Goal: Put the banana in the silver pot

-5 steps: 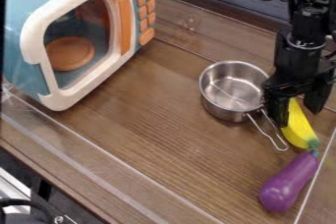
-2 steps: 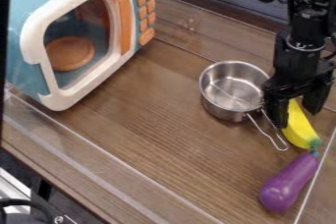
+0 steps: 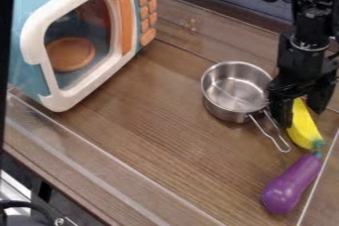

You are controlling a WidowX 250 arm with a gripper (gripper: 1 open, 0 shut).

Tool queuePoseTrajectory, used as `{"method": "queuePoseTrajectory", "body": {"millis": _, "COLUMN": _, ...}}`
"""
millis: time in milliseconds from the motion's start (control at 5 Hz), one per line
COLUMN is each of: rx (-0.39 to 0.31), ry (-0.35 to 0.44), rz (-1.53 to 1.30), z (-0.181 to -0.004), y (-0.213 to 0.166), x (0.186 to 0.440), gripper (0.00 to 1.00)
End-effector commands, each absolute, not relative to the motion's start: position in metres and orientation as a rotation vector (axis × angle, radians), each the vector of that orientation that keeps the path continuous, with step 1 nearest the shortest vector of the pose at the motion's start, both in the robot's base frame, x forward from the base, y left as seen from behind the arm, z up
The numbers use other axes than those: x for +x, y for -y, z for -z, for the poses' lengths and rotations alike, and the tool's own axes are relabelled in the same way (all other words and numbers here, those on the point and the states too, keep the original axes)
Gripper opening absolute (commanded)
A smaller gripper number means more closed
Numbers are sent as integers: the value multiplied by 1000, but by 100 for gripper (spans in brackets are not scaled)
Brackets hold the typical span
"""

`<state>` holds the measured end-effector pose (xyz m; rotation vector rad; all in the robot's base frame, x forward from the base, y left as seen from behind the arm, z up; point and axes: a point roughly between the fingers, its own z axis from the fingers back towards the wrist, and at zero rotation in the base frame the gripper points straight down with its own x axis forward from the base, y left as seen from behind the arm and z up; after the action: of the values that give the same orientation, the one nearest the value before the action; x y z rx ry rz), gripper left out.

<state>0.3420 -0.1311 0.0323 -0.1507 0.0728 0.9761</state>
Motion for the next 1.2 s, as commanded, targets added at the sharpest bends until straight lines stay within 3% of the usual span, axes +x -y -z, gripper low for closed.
{"method": "queuePoseTrajectory", "body": {"millis": 0, "rx": -187, "ry": -30, "rz": -974, "z": -47, "y": 133, "x": 351, "gripper": 100}}
{"method": "queuePoseTrajectory", "body": {"millis": 1000, "rx": -180, "ry": -31, "rz": -996, "z": -38, "y": 130, "x": 352, "gripper": 100}}
